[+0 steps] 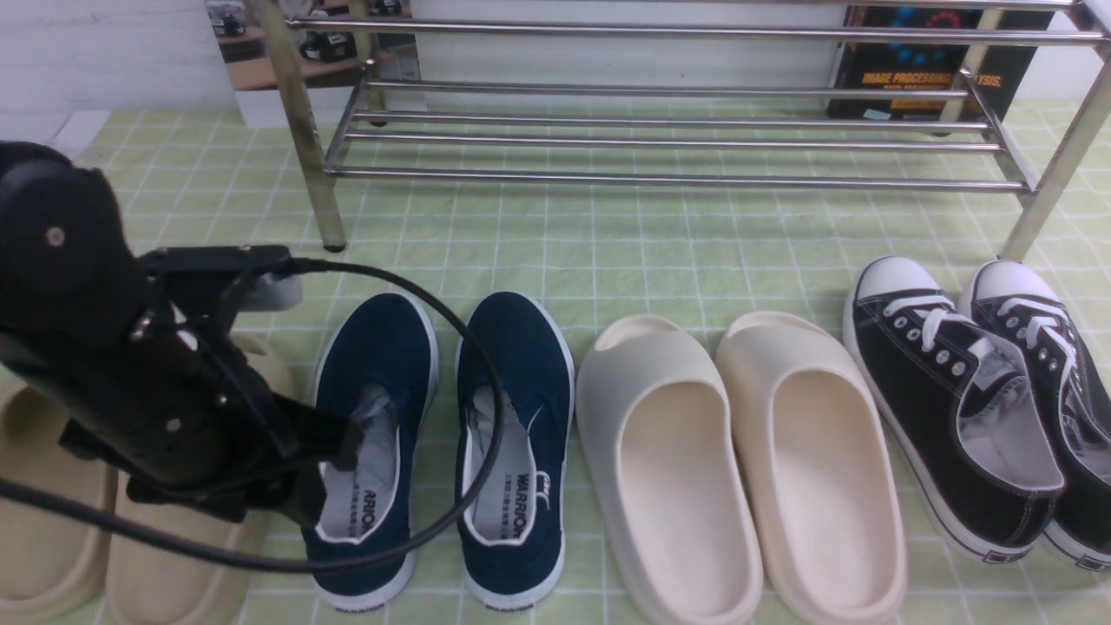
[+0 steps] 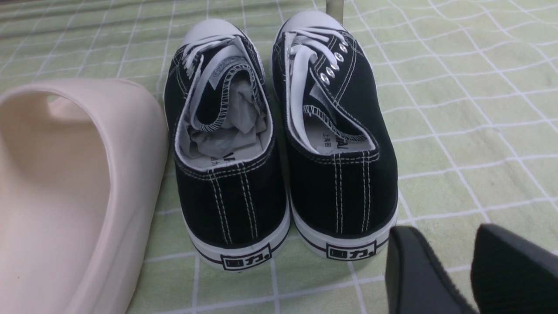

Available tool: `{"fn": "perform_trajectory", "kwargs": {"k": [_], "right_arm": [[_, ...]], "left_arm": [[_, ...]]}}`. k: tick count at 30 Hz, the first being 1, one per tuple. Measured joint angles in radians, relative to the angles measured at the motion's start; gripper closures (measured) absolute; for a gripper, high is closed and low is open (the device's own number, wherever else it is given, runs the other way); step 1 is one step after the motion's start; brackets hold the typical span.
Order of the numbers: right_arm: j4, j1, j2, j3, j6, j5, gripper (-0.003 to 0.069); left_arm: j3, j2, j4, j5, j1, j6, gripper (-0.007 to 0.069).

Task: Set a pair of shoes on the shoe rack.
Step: Use the left arm to grab the shoe closest to it, then use the left arm to put a shoe into the shoe rack

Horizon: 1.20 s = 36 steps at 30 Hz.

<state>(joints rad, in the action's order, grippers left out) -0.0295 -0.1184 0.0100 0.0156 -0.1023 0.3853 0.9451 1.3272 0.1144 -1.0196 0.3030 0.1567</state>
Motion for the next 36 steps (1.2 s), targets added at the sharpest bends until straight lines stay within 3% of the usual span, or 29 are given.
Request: {"fn": "perform_trajectory", "kwargs": {"k": [13,16,23,32,36], "right_arm": [[0.0,0.0,0.0,0.0,0.0,0.0,0.0419],[0.0,0.0,0.0,0.0,0.0,0.0,0.0419],[0.0,0.0,0.0,0.0,0.0,0.0,0.0419],[0.0,0.0,0.0,0.0,0.0,0.0,0.0419],[0.0,0.0,0.0,0.0,0.0,0.0,0.0419]], "left_arm": [[0.001,0.266,-0.141,0.193,0.002,0.167,0.0253],[0.001,0.303,-0.143,0.202,0.002,0.181,0.0326],[0.004,0.304,-0.14,0.205,0.003,0.184,0.062],[0.179,0.177,-0.146,0.014,0.002,0.183,0.0615],[0.37,0.186,-0.146,-0.054,0.002,0.162,0.0615]]}}
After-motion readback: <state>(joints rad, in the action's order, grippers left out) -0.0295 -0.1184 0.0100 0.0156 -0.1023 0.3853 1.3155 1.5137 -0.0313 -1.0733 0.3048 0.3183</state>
